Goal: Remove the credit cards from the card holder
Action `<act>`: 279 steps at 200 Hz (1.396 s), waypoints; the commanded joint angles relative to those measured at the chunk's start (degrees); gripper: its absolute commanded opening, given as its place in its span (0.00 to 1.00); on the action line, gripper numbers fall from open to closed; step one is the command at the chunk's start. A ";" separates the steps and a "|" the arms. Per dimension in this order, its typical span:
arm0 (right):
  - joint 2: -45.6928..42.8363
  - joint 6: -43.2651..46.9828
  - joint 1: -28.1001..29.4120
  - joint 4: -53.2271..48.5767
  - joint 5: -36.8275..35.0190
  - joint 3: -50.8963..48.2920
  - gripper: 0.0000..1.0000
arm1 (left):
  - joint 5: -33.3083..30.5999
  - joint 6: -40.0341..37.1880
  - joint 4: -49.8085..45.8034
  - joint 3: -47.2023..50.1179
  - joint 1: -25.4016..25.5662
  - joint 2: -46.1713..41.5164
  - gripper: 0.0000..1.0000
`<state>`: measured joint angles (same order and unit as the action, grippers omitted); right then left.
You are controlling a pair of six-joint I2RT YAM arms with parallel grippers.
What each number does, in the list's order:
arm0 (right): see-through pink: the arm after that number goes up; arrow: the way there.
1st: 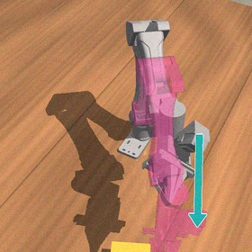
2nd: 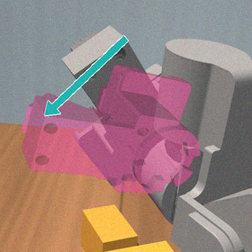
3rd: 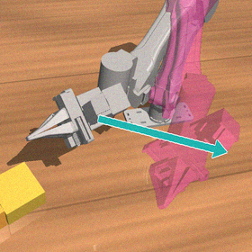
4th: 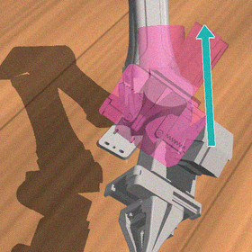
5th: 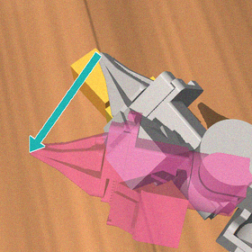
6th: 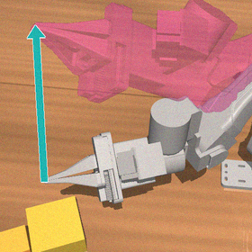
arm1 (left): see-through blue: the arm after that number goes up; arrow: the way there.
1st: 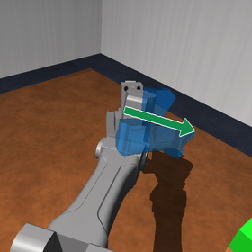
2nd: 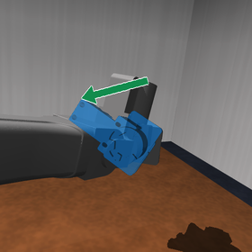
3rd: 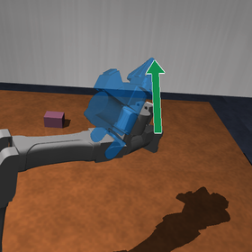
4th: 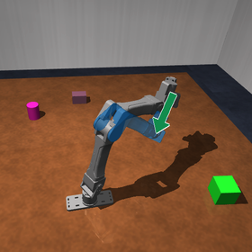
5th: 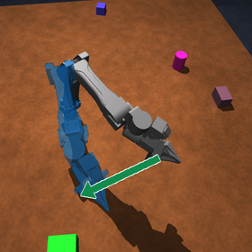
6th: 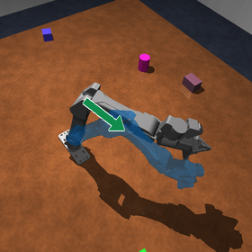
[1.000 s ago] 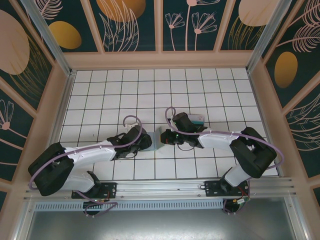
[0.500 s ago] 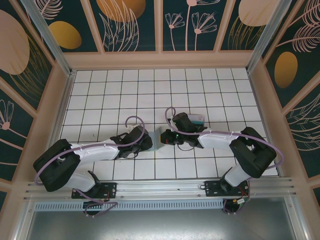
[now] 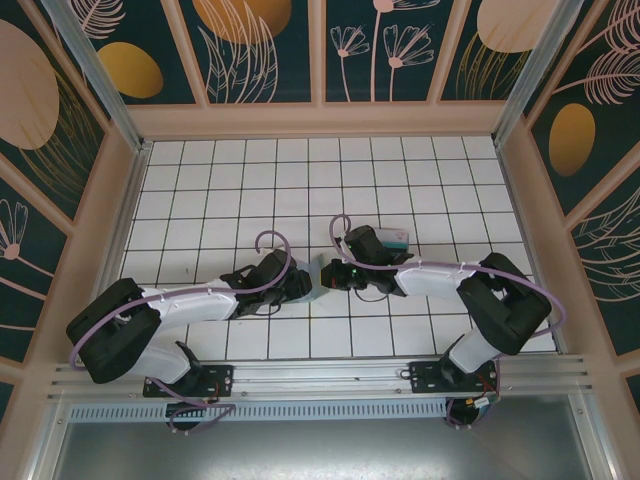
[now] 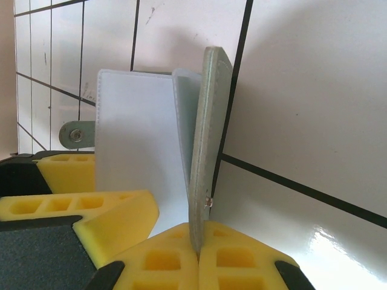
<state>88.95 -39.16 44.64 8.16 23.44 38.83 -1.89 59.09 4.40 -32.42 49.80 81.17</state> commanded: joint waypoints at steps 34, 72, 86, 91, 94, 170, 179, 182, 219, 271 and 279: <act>-1.39 1.51 0.62 -2.18 -2.11 0.41 0.37 | 1.40 -1.47 3.55 0.96 -0.19 -2.61 0.42; -3.94 2.34 0.63 -5.88 -5.48 0.38 0.41 | 2.82 -1.87 5.08 0.05 -0.14 -0.68 0.41; -5.30 2.41 0.62 -7.01 -6.57 0.13 0.39 | 3.18 -2.10 5.29 -0.60 -0.10 -0.13 0.40; -5.76 2.42 0.62 -7.32 -6.88 0.00 0.39 | 3.38 -2.29 5.41 -0.85 -0.08 0.07 0.40; -6.01 2.49 0.62 -7.55 -7.10 -0.05 0.38 | 3.47 -2.39 5.48 -1.00 -0.10 0.14 0.40; -9.04 1.55 0.62 -8.23 -8.74 -1.83 0.36 | 11.51 -4.62 11.22 -4.35 -0.13 3.87 0.35; -9.28 1.54 0.63 -8.25 -8.94 -1.83 0.36 | 10.34 -4.31 10.11 -4.08 -0.11 3.43 0.33; -9.38 1.54 0.62 -8.25 -8.87 -1.76 0.35 | 9.73 -4.26 9.85 -3.93 -0.13 3.10 0.33; -9.37 1.96 0.62 -8.81 -8.68 -0.48 0.34 | 5.11 -3.23 7.39 -0.75 -0.58 -2.96 0.29; -4.75 3.74 0.62 -8.65 -5.78 2.44 0.38 | 0.67 -3.41 0.67 0.68 -2.32 -8.63 0.30; -4.24 3.74 0.62 -8.47 -5.78 2.65 0.38 | -0.45 -3.29 -1.45 0.61 -2.78 -9.37 0.30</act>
<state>82.83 -36.71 44.91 -0.23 16.36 39.46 1.78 55.77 9.02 -32.62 48.16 74.72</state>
